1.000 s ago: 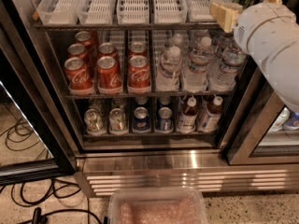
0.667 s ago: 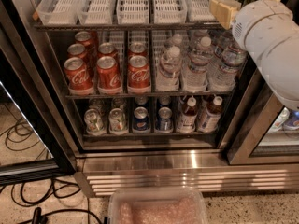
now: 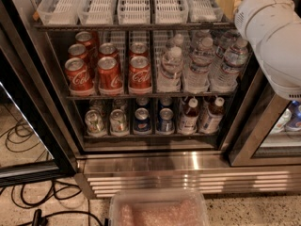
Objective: Pick green can from top shelf of fridge
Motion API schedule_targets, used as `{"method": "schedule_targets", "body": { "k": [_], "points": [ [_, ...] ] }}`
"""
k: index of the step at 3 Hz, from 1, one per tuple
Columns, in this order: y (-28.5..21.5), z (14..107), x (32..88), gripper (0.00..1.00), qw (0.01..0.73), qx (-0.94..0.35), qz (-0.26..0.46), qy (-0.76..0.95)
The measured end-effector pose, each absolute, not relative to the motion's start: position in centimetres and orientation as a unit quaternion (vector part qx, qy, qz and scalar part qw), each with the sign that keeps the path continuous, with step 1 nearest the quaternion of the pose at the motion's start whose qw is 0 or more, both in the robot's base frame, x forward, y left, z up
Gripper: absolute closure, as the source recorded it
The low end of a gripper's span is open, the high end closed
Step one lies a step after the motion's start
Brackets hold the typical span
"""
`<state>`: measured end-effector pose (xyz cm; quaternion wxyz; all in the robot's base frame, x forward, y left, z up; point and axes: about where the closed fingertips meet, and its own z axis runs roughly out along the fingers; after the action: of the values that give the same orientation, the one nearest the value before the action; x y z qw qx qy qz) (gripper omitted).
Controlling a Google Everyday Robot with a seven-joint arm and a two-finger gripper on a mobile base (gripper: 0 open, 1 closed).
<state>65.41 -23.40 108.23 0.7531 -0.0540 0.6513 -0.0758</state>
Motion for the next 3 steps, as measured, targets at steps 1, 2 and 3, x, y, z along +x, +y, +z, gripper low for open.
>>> {"method": "schedule_targets", "body": {
  "k": [1, 2, 3],
  "points": [
    [-23.66, 108.45, 66.18, 0.29, 0.753, -0.047, -0.078, 0.652],
    [-23.84, 108.41, 66.72, 0.28, 0.751, -0.044, -0.079, 0.654],
    [-23.70, 108.22, 67.01, 0.47, 0.748, -0.044, -0.077, 0.658]
  ]
}}
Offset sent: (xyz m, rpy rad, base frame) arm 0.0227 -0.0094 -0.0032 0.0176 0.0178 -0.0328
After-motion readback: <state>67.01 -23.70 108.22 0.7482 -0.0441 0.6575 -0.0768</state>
